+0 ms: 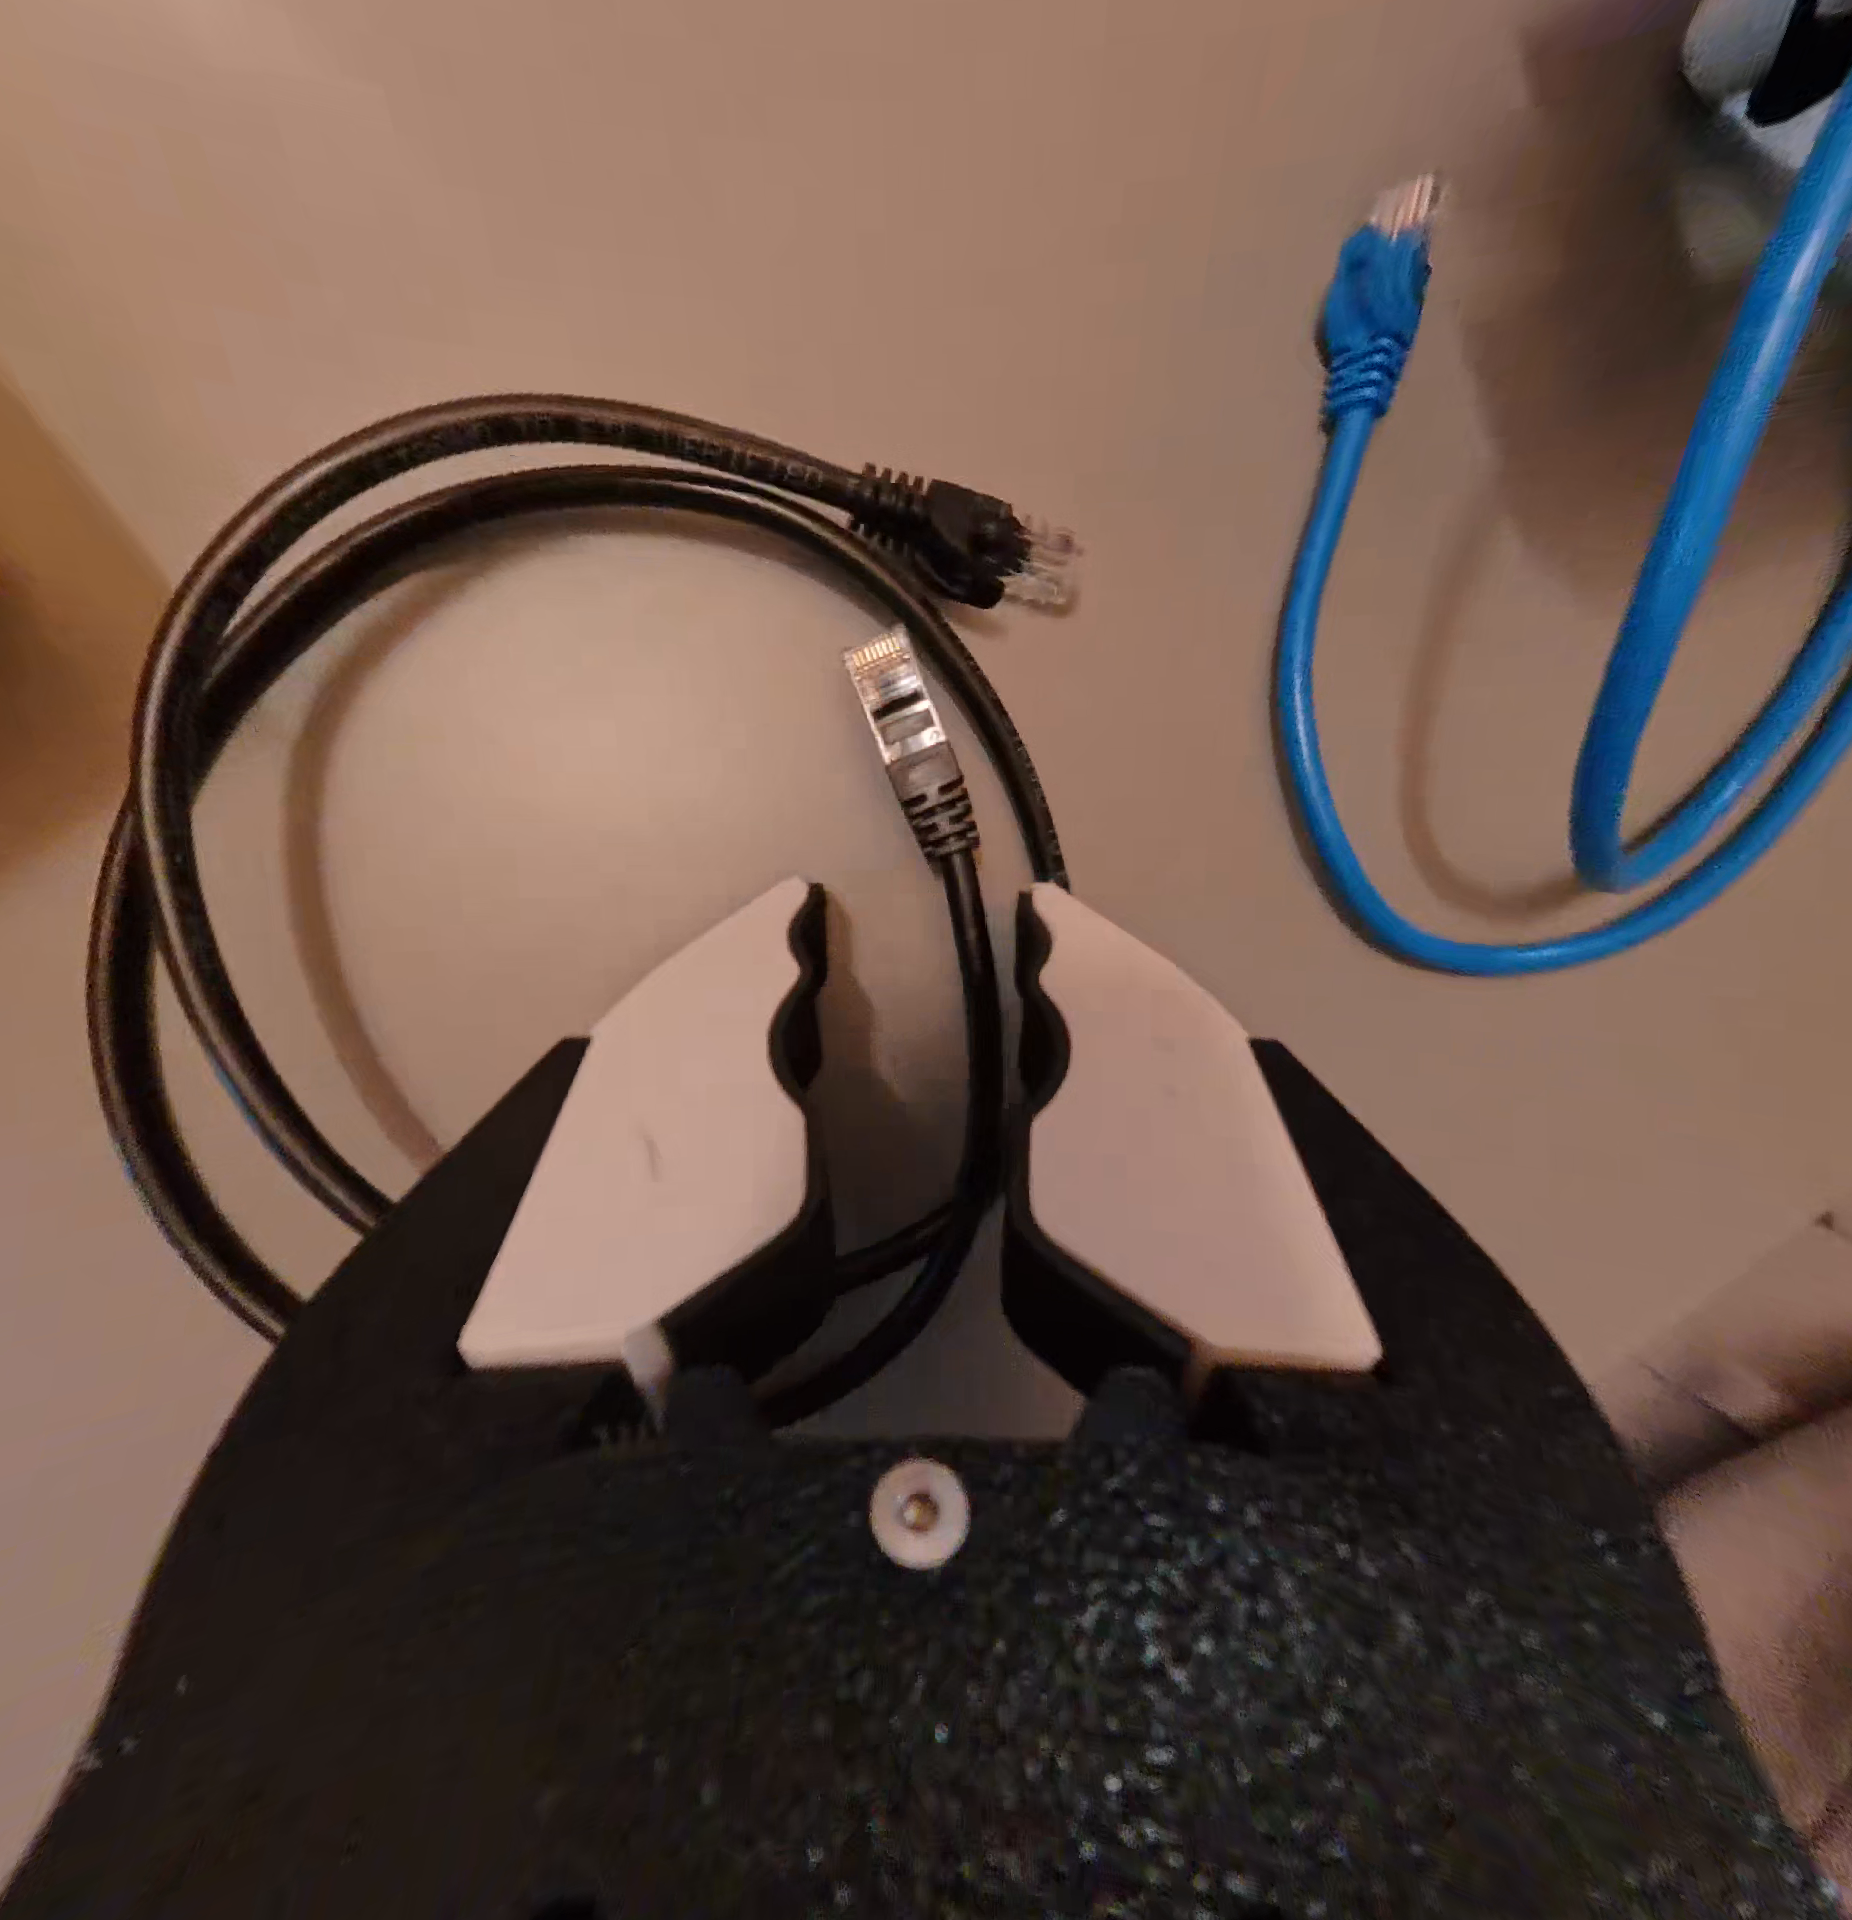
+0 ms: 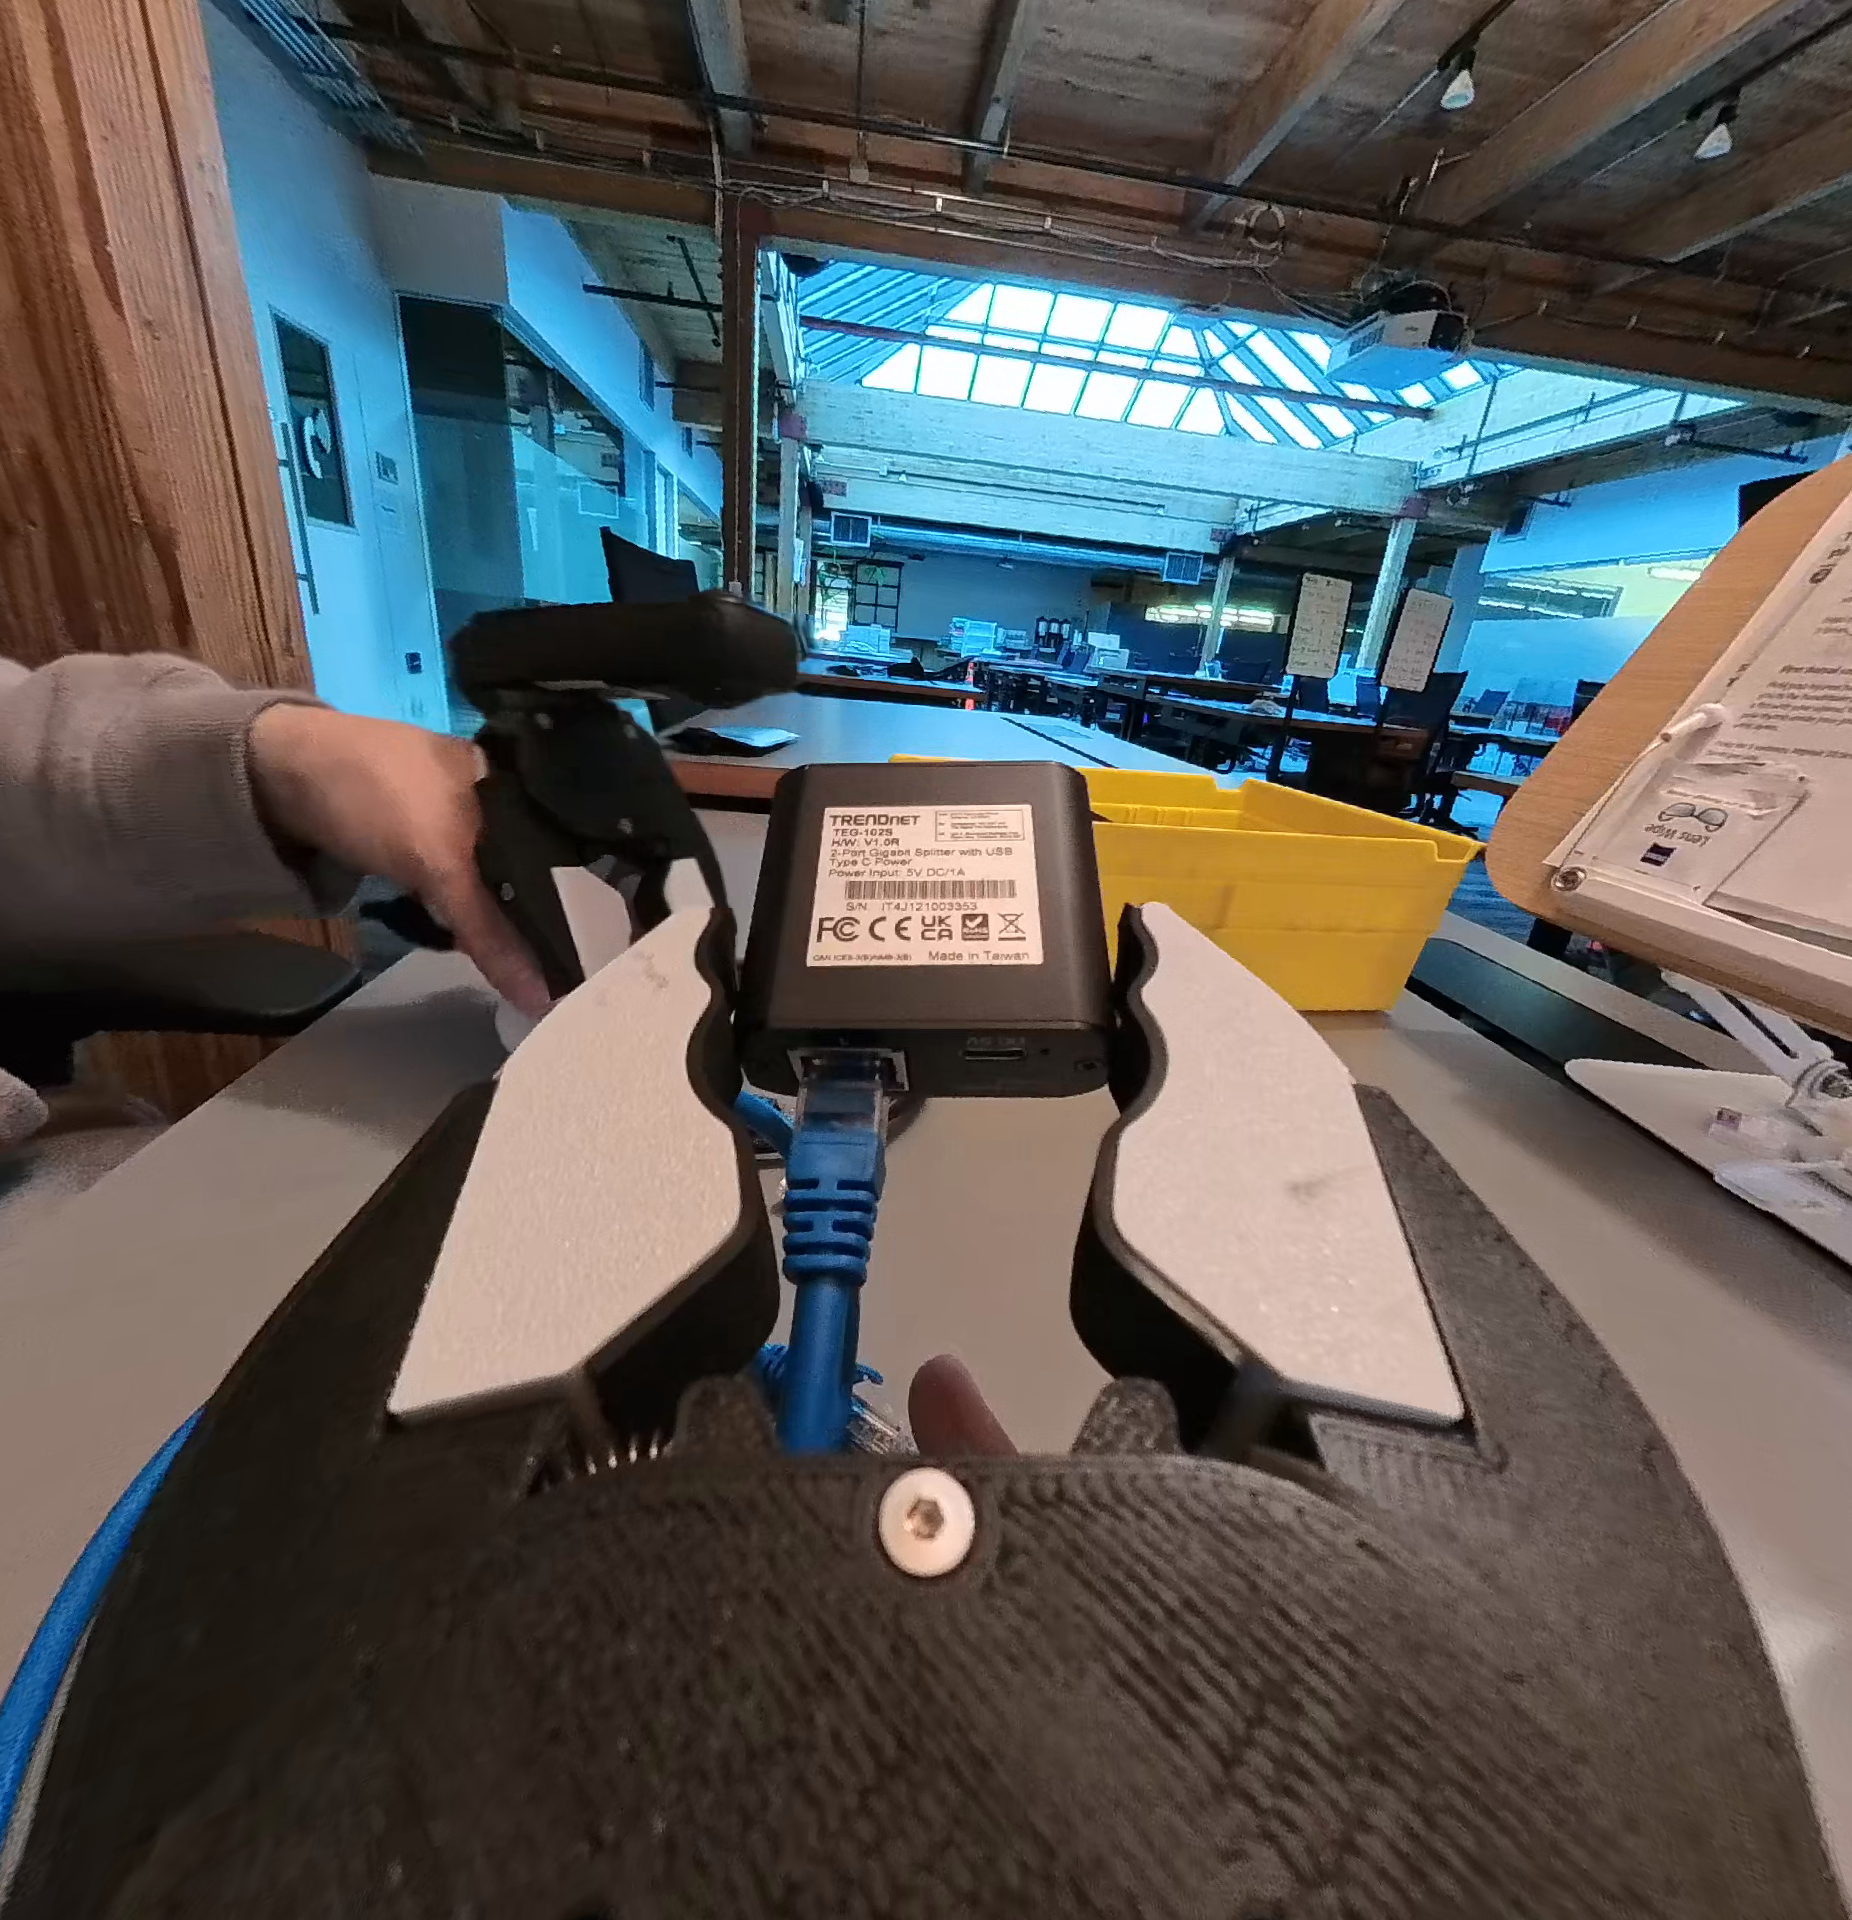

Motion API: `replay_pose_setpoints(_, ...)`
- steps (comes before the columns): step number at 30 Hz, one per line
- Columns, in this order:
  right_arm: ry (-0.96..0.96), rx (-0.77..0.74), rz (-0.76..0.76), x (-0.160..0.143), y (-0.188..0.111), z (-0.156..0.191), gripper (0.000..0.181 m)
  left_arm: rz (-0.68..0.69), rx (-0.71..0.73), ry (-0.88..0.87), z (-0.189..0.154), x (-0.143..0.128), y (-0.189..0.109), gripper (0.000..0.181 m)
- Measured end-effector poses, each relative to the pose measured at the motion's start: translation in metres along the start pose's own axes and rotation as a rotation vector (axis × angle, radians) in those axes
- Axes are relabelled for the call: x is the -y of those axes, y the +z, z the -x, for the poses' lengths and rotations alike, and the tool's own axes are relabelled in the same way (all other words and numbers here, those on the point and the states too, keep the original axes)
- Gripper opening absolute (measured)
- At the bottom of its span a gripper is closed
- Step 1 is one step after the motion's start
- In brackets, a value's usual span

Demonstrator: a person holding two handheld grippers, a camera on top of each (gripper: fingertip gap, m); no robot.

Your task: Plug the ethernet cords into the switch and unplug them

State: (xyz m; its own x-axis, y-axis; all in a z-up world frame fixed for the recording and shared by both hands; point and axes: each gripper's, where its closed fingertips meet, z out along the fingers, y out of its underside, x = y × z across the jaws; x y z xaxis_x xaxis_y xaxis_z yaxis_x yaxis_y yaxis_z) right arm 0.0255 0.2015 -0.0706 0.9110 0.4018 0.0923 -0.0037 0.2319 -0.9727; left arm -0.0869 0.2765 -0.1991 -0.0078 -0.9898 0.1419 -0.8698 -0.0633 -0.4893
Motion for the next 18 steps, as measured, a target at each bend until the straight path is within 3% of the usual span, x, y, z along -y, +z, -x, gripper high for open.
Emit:
replay_pose_setpoints(9, -0.014, 0.005, 0.018, -0.002, 0.002, 0.002, 0.071, -0.162, 0.199, -0.041, 0.006, 0.008, 0.008, 0.029)
replay_pose_setpoints(13, -0.014, 0.006, 0.024, -0.003, 0.002, 0.002, 0.071, -0.205, 0.172, -0.030, -0.003, 0.007, 0.008, 0.009)
replay_pose_setpoints(18, -0.023, 0.036, 0.051, -0.006, 0.005, 0.007, 0.071, -0.248, 0.124, 0.078, -0.008, 0.007, 0.009, 0.008)
